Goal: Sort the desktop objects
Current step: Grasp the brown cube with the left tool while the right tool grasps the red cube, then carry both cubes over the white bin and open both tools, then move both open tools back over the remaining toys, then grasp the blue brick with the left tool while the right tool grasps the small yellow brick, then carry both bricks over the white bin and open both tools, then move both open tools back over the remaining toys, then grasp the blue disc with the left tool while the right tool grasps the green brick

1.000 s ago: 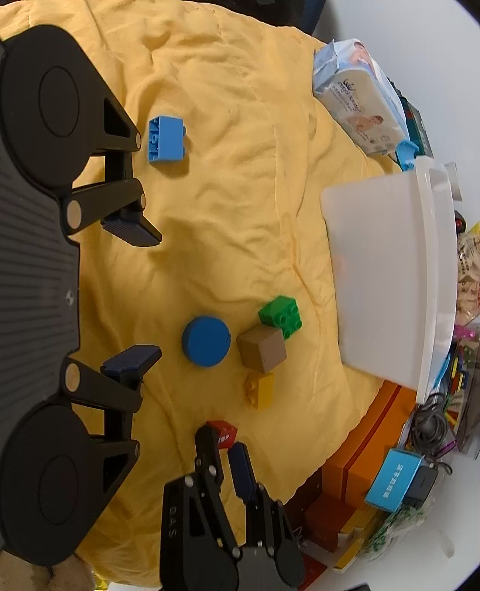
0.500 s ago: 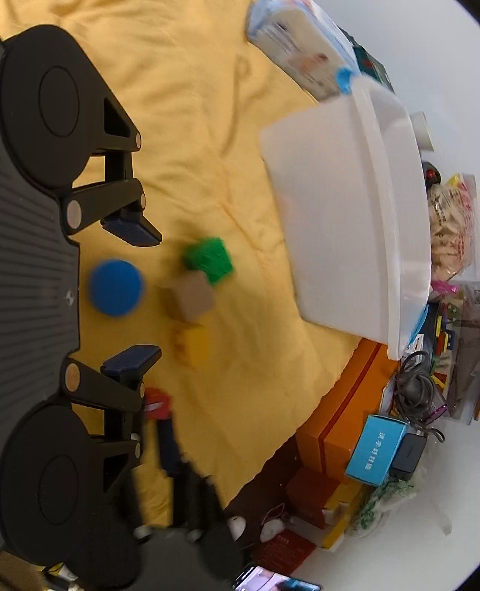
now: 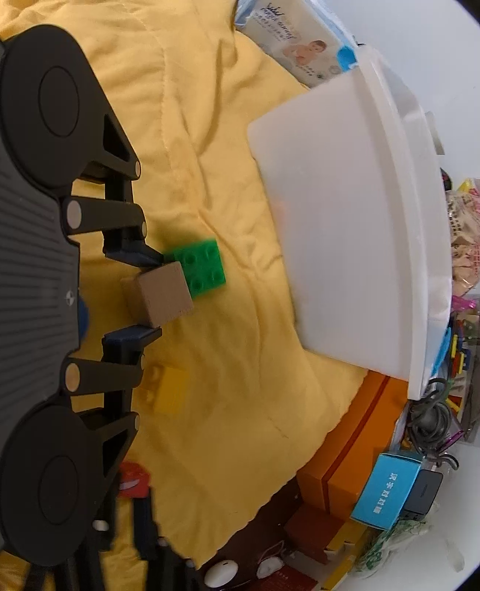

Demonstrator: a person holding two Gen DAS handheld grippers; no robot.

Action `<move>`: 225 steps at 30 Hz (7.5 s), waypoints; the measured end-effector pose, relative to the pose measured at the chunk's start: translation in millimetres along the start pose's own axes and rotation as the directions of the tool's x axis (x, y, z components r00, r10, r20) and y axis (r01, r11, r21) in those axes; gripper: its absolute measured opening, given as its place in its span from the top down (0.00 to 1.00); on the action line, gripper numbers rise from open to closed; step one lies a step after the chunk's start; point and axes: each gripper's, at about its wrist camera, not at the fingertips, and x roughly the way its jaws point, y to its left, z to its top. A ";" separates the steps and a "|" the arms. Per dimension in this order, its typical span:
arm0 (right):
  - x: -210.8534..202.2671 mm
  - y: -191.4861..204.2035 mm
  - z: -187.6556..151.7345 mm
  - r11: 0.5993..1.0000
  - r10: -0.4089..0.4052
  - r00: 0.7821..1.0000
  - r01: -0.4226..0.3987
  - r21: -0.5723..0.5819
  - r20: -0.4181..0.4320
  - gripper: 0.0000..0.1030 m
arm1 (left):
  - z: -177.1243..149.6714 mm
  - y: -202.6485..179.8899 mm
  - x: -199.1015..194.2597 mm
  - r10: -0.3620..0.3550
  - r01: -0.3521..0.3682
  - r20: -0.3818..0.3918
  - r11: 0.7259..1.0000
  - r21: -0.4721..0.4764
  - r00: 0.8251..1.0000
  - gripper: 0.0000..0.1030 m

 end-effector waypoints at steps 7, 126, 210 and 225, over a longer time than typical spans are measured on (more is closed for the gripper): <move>10.1 -5.4 3.9 0.999 0.022 1.000 -0.022 0.027 -0.006 0.68 | -7.8 9.1 -4.1 0.010 -0.010 -0.009 1.000 -0.010 1.000 0.61; 37.2 9.2 40.0 0.999 0.017 1.000 -0.016 -0.033 0.024 0.81 | -80.3 76.0 -59.3 0.263 -0.261 0.013 0.961 -0.094 0.965 0.66; -11.2 -15.1 56.9 0.999 -0.041 0.990 0.040 0.008 0.131 0.49 | -30.0 -13.1 -25.6 -0.049 0.051 -0.029 0.995 0.090 0.998 0.40; 32.3 23.3 81.5 0.994 0.106 0.983 -0.106 -0.012 0.150 0.47 | -51.9 37.8 -41.6 0.050 -0.050 -0.004 0.999 0.016 0.999 0.60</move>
